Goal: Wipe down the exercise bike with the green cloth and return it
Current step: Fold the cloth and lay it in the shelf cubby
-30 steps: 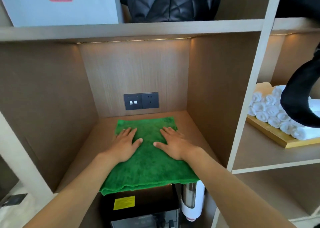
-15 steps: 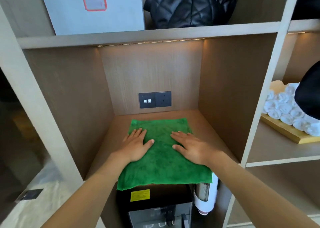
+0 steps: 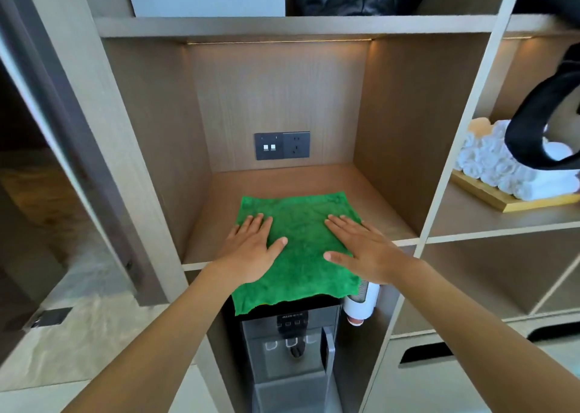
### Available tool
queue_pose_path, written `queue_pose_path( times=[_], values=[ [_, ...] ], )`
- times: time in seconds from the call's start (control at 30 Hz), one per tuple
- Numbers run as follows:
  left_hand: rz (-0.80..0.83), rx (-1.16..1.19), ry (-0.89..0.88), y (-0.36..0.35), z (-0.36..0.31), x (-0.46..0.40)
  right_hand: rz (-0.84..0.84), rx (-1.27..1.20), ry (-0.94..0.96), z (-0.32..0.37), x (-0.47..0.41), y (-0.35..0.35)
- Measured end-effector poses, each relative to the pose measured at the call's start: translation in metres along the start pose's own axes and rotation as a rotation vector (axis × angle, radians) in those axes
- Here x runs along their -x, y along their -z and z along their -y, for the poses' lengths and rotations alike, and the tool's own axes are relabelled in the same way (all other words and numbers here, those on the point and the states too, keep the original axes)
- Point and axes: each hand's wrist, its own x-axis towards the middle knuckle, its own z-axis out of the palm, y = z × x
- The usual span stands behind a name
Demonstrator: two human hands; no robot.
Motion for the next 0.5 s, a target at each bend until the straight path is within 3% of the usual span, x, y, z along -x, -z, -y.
queue_pose_path(
  times=[0.5],
  values=[
    [-0.113, -0.164, -0.071, -0.011, -0.002, 0.048, -0.137, 0.196, 0.039, 0.004, 0.017, -0.014]
  ],
)
